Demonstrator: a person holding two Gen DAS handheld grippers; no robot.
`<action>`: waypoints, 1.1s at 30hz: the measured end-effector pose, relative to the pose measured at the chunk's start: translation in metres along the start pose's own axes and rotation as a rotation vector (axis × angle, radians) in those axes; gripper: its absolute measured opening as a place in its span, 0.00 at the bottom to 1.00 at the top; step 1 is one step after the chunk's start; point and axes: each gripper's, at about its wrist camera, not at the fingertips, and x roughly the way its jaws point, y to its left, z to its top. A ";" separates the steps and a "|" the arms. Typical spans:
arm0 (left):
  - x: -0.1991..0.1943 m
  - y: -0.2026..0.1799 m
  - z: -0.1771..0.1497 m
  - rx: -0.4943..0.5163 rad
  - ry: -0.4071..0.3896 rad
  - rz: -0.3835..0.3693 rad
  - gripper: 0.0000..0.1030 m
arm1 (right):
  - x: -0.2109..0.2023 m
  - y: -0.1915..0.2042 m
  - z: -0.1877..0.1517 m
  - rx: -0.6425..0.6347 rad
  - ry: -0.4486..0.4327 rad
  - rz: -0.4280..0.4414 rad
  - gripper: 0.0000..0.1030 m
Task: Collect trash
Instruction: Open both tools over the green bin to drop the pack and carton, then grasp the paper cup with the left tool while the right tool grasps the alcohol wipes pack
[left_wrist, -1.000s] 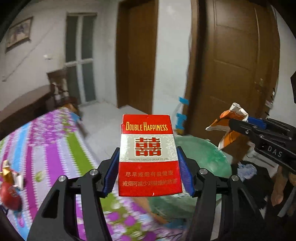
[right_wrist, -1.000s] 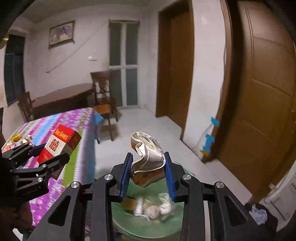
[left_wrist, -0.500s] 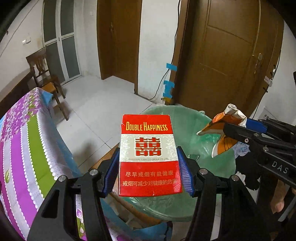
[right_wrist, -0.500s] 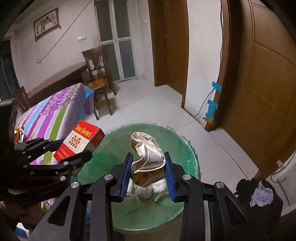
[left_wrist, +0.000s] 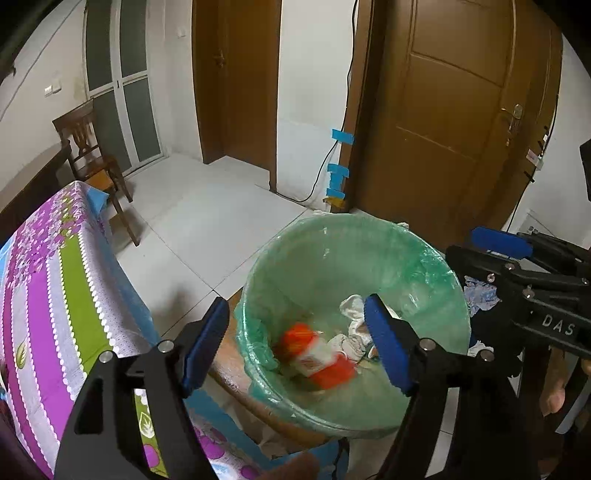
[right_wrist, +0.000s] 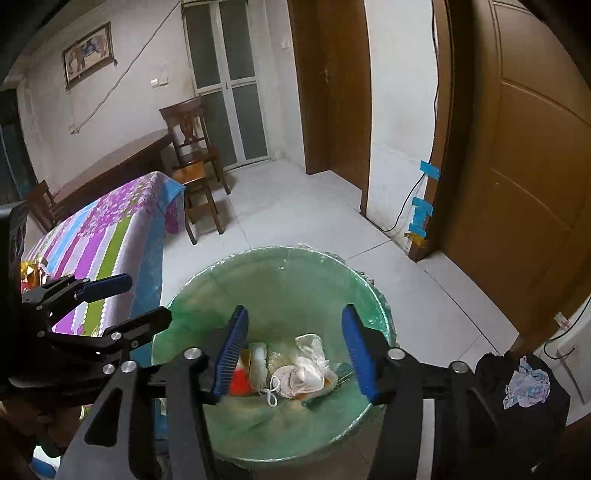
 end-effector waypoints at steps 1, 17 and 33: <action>-0.002 0.001 0.000 -0.001 -0.002 0.001 0.70 | -0.003 0.001 0.000 0.002 -0.006 0.001 0.54; -0.126 0.152 -0.077 -0.202 -0.092 0.190 0.77 | -0.047 0.158 -0.005 -0.207 -0.136 0.339 0.79; -0.280 0.398 -0.199 -0.675 -0.163 0.601 0.77 | -0.018 0.499 0.001 -0.564 0.108 0.802 0.64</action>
